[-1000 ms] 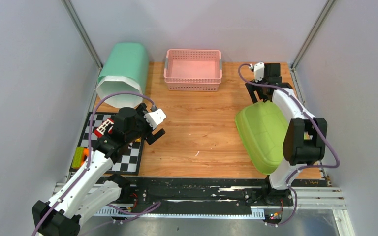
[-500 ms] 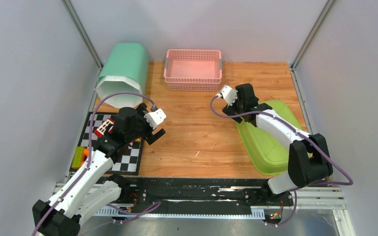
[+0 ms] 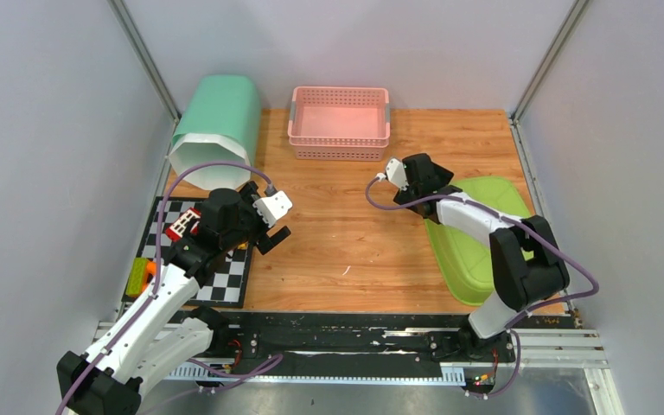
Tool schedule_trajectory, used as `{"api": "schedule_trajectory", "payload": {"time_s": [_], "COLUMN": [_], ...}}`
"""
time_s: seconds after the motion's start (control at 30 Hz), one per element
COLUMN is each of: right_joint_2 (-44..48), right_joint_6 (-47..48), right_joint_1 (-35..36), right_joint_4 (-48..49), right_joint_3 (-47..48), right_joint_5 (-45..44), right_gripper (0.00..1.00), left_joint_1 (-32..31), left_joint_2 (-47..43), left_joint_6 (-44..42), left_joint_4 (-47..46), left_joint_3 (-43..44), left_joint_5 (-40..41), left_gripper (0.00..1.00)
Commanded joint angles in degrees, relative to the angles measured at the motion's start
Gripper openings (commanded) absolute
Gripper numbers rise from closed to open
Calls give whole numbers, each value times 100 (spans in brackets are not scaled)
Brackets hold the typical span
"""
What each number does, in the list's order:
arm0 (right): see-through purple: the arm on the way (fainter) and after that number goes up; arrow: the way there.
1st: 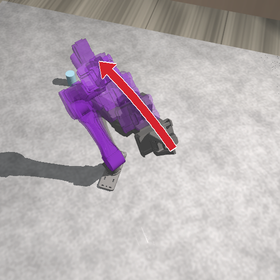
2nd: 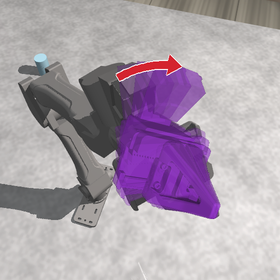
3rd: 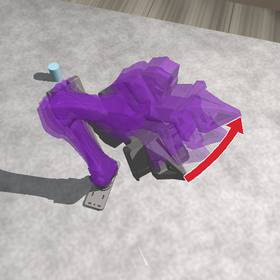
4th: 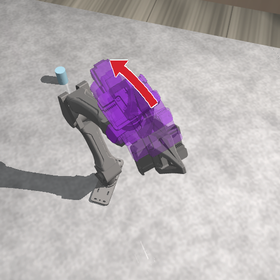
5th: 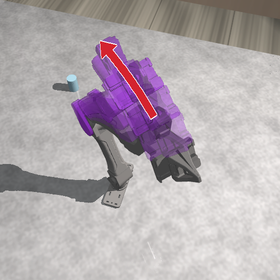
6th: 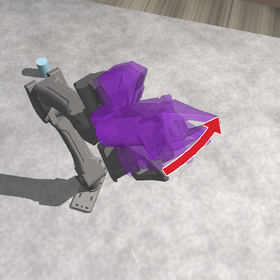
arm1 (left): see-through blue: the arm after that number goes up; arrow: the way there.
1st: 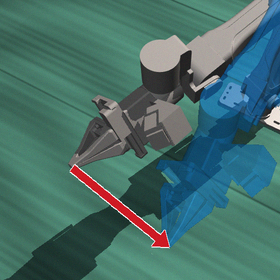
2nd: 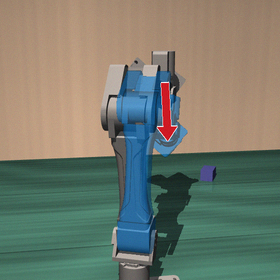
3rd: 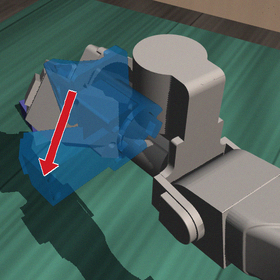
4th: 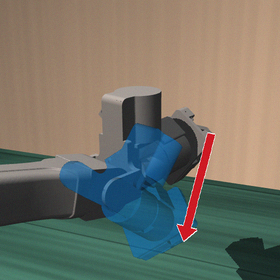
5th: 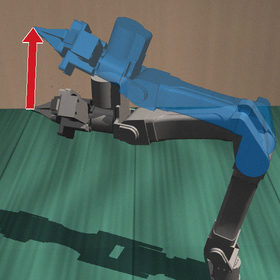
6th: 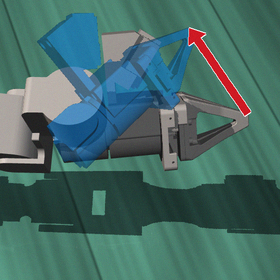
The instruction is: Turn the large container upside down
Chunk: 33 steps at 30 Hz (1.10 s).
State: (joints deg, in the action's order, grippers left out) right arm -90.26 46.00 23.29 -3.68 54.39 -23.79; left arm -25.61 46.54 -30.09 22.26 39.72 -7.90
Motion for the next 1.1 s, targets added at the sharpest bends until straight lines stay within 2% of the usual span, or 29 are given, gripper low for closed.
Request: {"api": "schedule_trajectory", "payload": {"time_s": [0.0, 0.6, 1.07], "right_joint_2": [-260, -1168, -1380], "right_joint_6": [183, 164, 114], "right_joint_1": [71, -305, -754], "right_joint_4": [153, 304, -18], "right_joint_3": [124, 980, 1418], "right_joint_5": [-644, -1283, -1366], "right_gripper": [94, 95, 95], "left_joint_1": [-32, -32, -32], "left_joint_2": [-41, -54, -41], "left_joint_6": [-41, -50, -49], "left_joint_4": [-121, -134, -130], "left_joint_3": [-61, -81, -79], "left_joint_5": [-53, -62, -68], "left_gripper": [100, 100, 100]}}
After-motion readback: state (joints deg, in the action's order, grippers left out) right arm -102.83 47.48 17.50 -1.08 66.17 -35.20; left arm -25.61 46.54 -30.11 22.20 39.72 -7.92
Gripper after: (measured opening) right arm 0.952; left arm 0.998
